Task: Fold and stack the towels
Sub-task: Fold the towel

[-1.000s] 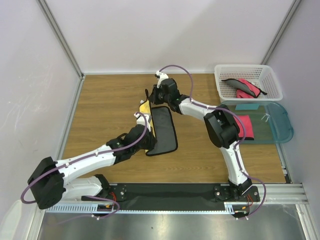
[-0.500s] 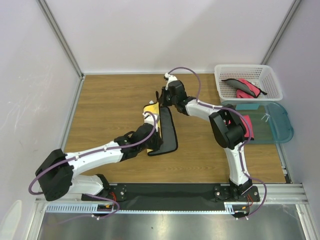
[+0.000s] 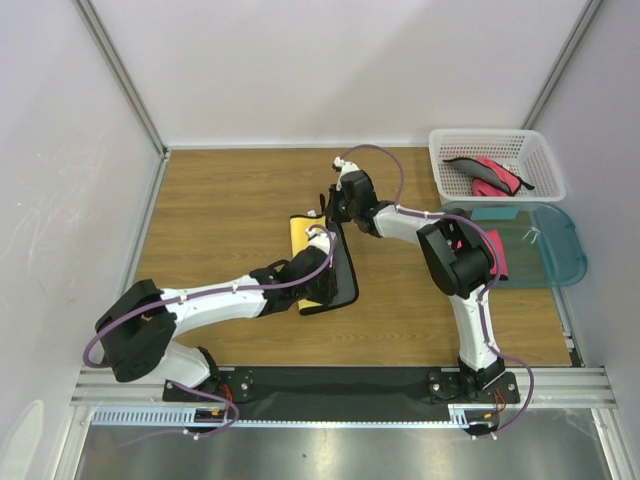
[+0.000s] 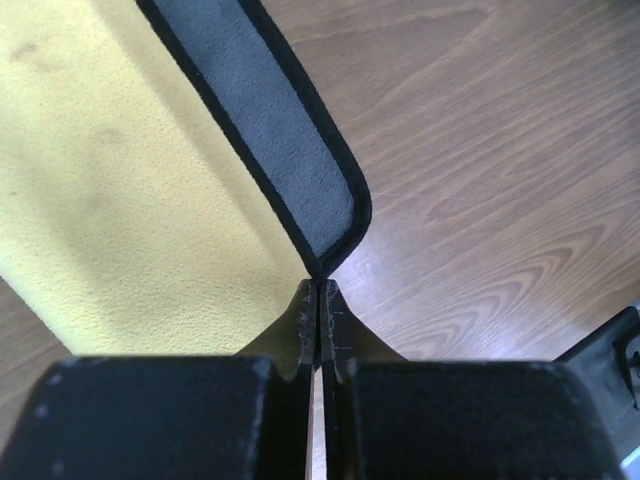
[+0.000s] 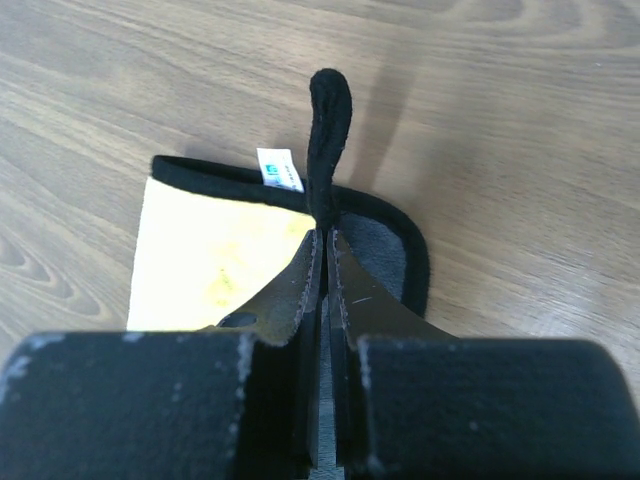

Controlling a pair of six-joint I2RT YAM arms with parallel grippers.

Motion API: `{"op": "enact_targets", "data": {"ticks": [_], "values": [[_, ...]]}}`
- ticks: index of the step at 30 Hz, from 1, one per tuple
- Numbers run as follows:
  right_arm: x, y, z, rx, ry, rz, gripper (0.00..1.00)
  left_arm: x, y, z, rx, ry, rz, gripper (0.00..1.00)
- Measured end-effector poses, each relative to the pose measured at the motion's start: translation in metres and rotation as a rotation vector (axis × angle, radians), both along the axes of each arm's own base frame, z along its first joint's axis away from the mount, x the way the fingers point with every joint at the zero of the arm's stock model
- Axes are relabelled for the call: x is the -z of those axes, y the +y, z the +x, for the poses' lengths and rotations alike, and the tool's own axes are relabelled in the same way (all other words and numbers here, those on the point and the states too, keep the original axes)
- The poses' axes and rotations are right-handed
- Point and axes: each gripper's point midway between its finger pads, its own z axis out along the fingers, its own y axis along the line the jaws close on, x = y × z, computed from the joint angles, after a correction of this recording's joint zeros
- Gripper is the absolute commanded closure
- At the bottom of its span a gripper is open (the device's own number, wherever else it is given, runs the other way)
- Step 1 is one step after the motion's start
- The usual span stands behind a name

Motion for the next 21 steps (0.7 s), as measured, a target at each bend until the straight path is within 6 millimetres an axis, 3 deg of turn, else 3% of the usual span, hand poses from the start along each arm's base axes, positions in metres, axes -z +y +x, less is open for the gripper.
{"op": "enact_targets", "data": {"ticks": [14,21], "values": [[-0.002,-0.008,0.003,0.009,-0.004,-0.003,1.0,-0.003,-0.006,0.003,0.004,-0.005,-0.005,1.0],[0.001,-0.011,0.004,0.018,0.0,-0.018,0.99,0.007,-0.012,0.004,0.023,0.015,0.01,1.0]]}}
